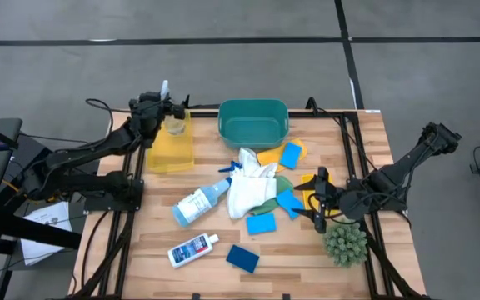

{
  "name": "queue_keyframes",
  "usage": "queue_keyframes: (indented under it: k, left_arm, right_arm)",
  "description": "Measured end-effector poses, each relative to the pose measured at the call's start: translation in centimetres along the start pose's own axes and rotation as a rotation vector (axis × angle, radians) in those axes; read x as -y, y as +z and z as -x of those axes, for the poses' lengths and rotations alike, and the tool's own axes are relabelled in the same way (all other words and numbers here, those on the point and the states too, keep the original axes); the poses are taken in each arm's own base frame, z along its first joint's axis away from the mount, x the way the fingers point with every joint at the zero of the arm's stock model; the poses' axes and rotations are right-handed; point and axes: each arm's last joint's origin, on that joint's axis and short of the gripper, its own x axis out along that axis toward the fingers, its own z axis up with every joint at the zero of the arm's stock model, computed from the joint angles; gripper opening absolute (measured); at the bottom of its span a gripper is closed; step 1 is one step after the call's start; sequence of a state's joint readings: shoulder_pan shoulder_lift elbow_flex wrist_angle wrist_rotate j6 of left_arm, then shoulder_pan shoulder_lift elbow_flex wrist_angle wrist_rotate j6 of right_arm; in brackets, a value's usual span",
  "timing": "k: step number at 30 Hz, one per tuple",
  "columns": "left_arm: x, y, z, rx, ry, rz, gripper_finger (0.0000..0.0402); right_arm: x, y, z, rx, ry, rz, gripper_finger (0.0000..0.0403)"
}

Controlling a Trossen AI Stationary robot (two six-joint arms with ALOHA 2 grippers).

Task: Pick & Place Kitchen Items
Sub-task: Put the transparent spray bottle into the left yellow bin

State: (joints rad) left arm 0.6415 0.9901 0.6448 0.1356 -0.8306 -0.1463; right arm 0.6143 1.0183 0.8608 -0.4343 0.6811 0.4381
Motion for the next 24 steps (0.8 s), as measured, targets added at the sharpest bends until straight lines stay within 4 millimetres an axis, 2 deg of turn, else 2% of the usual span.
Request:
queue_keyframes:
  k: [11, 19, 24]
  left_arm:
    - [-1.0, -2.1, -1.0, -0.007, -0.017, 0.032, 0.0088]
    - [-1.3, -2.3, -1.3, -0.007, -0.058, 0.030, 0.0091]
    - [-1.3, -2.3, -1.3, -0.008, -0.062, 0.019, 0.0151]
  right_arm:
    - [0.4, 0.1, -0.3, 0.000, -0.018, -0.017, 0.0311]
    - [0.4, 0.2, -0.4, 0.003, -0.023, -0.023, 0.0311]
    - [0.4, 0.2, -0.4, 0.003, -0.022, -0.023, 0.0311]
